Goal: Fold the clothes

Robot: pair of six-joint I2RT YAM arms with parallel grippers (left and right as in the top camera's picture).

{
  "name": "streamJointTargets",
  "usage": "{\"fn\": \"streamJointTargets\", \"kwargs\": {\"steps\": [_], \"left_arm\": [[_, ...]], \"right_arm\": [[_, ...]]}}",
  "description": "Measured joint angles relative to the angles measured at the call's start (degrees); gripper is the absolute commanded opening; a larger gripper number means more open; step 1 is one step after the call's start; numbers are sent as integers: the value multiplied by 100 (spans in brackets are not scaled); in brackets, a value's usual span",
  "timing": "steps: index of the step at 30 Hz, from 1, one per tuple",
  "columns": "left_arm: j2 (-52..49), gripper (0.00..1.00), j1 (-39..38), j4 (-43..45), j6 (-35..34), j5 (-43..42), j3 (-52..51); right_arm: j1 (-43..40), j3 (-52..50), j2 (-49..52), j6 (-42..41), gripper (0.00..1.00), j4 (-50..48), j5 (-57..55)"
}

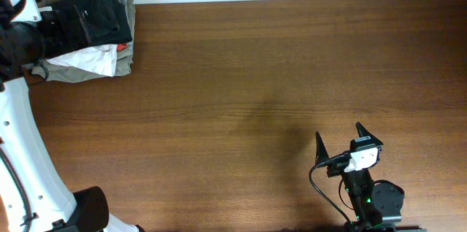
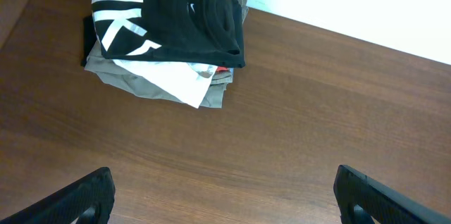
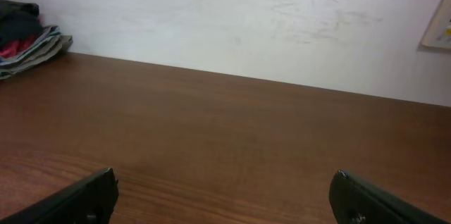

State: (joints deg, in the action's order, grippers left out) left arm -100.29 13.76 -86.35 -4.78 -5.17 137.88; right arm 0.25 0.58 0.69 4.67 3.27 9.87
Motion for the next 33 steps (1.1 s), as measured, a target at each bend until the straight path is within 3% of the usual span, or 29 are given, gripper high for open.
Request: {"fn": "streamJointTargets", "kwargs": {"steps": [11, 13, 14, 18, 22, 26, 29, 33], "left_arm": [[0, 99, 0, -247, -2, -42, -2], [179, 99, -55, -105, -2, -114, -413], [564, 99, -225, 240, 0, -170, -1180], [2673, 99, -975, 3670, 4, -234, -5117], [5143, 99, -990, 6334, 2, -232, -8959], [7890, 99, -990, 8736, 4, -232, -11794], [9224, 99, -990, 9318, 4, -236, -13031], [9936, 99, -990, 9394, 4, -151, -13619]], "right_arm": [[0, 0, 0, 4, 99, 0, -33], [0, 0, -4, 2, 99, 2, -44], [0, 0, -4, 2, 99, 2, -61], [2, 2, 0, 2, 99, 13, -103], [2, 4, -15, 2, 99, 0, -103], [9, 2, -7, 4, 99, 15, -103], [9, 2, -4, 2, 99, 15, -105], [9, 2, -11, 4, 99, 13, -105]]}}
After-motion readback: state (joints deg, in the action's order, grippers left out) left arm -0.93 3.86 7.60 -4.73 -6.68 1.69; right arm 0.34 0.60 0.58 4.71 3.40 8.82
